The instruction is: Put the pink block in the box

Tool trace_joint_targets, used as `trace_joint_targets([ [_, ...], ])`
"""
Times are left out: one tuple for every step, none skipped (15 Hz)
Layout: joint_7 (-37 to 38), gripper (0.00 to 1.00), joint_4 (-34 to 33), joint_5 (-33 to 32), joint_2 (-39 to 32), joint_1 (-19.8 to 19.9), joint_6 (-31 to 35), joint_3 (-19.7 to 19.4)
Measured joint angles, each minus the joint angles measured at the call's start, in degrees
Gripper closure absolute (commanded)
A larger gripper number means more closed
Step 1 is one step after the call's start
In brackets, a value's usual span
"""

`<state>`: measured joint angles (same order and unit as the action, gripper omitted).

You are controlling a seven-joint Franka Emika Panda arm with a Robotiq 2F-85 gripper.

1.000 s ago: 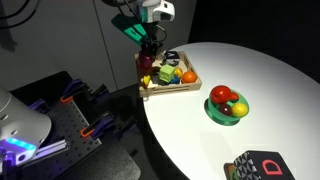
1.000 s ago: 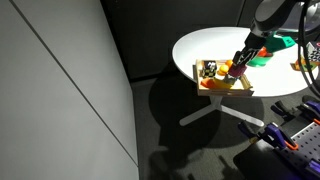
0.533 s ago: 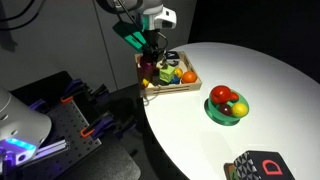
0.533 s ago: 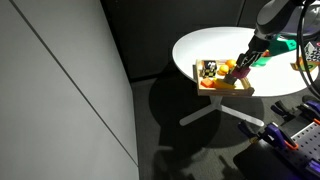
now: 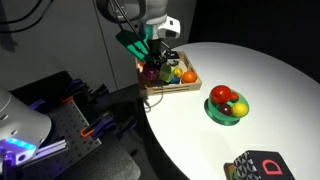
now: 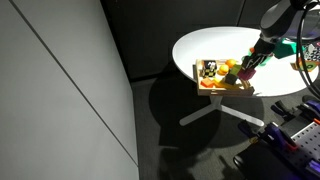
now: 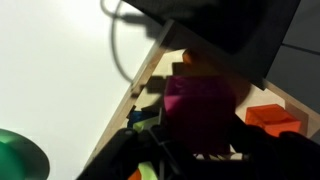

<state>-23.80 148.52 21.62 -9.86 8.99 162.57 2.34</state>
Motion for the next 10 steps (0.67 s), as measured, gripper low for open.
trace_joint_targets([
  [-0.11, 0.69, 0.02, 0.0, -0.46, 0.01, 0.9, 0.0],
  [-0.15, 0.69, 0.02, 0.0, -0.97, 0.01, 1.8, 0.01],
  [-0.17, 0.69, 0.02, 0.0, -1.49, 0.01, 2.58, 0.06],
  [-0.19, 0.69, 0.02, 0.0, -2.04, 0.01, 3.25, 0.14],
  [-0.22, 0.69, 0.02, 0.0, -2.56, 0.01, 3.89, 0.22],
  [-0.25, 0.69, 0.02, 0.0, -3.03, 0.01, 4.47, 0.35],
  [-0.27, 0.69, 0.02, 0.0, -3.47, 0.01, 4.95, 0.5],
  [-0.28, 0.69, 0.02, 0.0, -3.85, 0.01, 5.31, 0.67],
  [-0.3, 0.69, 0.02, 0.0, -4.2, 0.01, 5.66, 0.82],
  [-0.32, 0.43, 0.01, 0.0, -4.47, 0.01, 5.99, 0.94],
])
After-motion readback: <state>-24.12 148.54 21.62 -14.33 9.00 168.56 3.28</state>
